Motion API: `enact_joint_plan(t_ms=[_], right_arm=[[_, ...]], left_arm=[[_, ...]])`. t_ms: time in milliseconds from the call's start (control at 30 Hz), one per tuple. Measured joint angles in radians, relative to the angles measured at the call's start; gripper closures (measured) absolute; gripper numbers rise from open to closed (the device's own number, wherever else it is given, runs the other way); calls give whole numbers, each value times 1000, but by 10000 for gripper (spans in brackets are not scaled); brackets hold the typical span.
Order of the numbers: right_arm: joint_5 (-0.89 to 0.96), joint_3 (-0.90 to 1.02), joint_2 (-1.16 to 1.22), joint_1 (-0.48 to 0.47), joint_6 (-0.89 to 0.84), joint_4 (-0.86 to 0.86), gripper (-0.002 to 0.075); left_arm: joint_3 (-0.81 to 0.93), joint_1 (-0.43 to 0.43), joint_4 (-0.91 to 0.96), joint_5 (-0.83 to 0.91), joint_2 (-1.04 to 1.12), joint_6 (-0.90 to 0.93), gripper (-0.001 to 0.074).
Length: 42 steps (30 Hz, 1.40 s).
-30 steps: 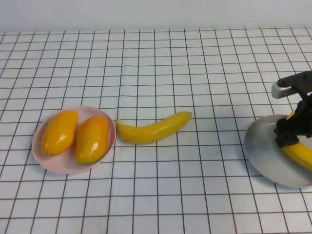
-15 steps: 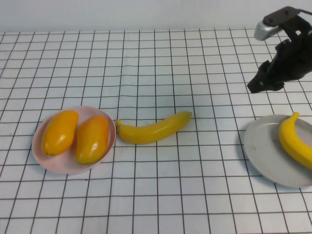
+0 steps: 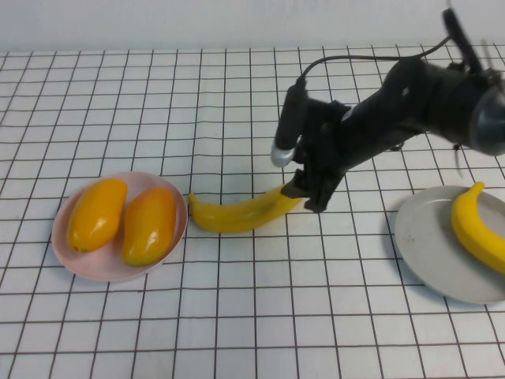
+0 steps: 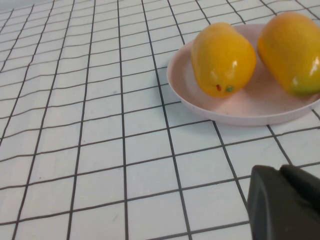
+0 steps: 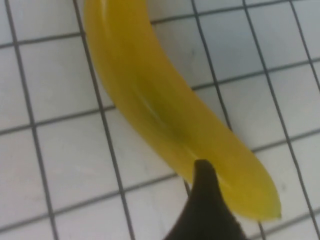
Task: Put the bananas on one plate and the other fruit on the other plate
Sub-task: Put another type of fruit in the right plate
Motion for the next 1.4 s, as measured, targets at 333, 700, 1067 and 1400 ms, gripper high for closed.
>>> enact_joint_plan(t_ms=[333,700,1067,1400], right_arm=[[-3,-148,179,79,-6,4,277],[174,-182,205,81,-9,16,354],[350,-327,204,81,163,-90,413],[541,-455,36,-40,673,-185,413]], left_arm=[[0,0,0,0,0,0,736],[0,0,0,0,0,0,736],[0,0,0,0,0,0,736],[0,0,0,0,0,0,736]])
